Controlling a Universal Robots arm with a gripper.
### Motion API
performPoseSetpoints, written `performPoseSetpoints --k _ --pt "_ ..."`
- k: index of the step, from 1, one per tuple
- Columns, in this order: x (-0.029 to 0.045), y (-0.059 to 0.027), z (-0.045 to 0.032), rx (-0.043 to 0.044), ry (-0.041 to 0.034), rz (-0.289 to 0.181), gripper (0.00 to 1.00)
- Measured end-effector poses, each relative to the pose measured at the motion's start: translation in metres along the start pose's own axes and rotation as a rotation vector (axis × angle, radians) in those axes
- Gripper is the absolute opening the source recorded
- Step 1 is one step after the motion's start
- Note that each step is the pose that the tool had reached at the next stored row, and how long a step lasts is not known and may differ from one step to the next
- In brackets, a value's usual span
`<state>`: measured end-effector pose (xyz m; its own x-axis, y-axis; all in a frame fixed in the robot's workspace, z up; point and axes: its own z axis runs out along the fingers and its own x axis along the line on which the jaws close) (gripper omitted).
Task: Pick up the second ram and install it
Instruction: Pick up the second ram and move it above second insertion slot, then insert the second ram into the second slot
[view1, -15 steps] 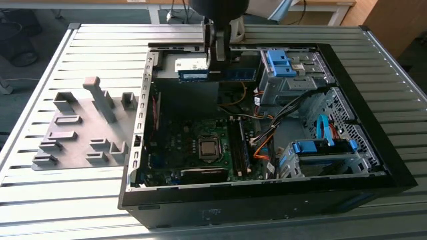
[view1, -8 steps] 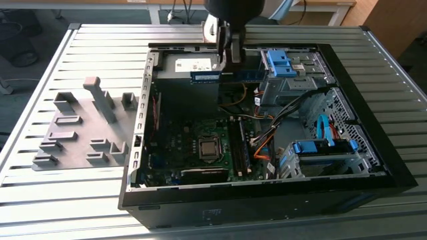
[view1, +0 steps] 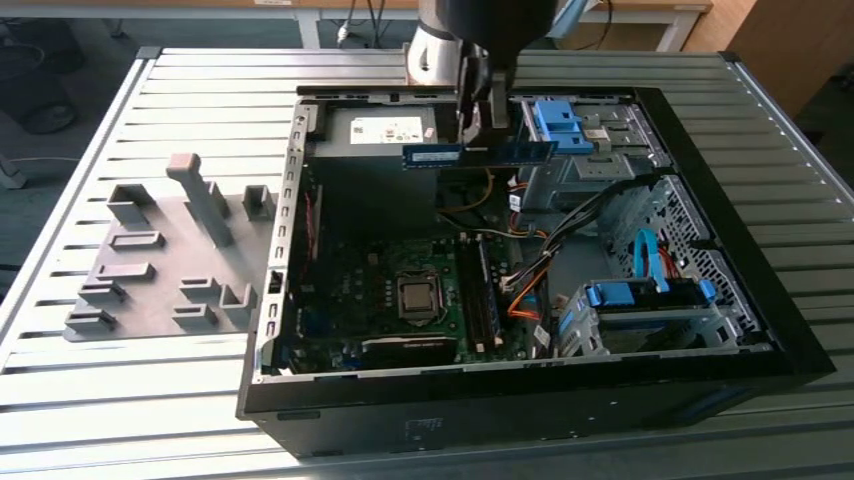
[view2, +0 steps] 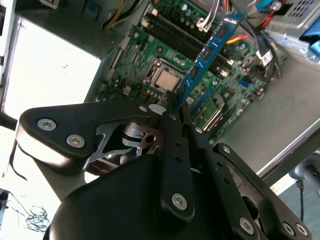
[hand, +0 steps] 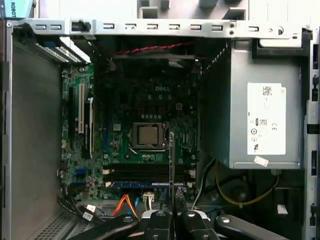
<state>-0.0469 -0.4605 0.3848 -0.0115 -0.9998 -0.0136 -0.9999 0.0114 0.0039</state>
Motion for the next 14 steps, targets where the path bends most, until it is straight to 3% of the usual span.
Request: performPoseSetpoints --k 3,14 --pt "-0.0001 -0.0076 0.0010 0.0009 -0.0001 0.000 0.14" --pt "-0.0001 -0.0080 0.0010 0.0011 0.0000 0.000 0.14"
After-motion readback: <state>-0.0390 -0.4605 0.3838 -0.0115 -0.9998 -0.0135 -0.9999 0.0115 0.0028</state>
